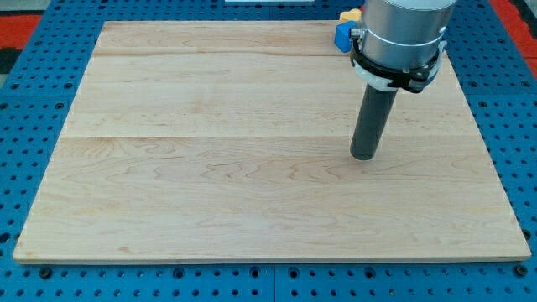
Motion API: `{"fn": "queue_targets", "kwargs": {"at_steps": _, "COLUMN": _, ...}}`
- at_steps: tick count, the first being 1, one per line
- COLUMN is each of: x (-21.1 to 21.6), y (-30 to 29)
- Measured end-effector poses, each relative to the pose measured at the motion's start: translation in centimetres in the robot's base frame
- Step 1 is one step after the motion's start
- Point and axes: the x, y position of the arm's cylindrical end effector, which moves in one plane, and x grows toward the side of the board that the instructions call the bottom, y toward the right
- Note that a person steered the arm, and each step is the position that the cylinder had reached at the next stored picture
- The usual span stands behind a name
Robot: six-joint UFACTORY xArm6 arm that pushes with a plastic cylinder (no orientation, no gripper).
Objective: Nudge the group of blocks to the left
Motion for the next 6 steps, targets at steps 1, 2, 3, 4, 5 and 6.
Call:
{"fn": "queue_targets", "kwargs": {"at_steps": 1, "x": 0.0, "y": 3.4}}
{"fn": "queue_targets", "kwargs": {"at_steps": 2, "x": -1.5, "y": 7.1}}
{"fn": "queue_targets", "kwargs": {"at_steps": 3, "x": -4.5, "y": 11.1}}
{"fn": "queue_targets", "kwargs": {"at_steps": 4, "x": -8.3, "y": 14.9}}
{"fn": "queue_targets", "kwargs": {"at_steps": 5, "x": -12.2, "y": 18.5}}
{"fn": "queue_targets", "kwargs": {"at_steps": 6, "x": -16.4, "y": 21.1}}
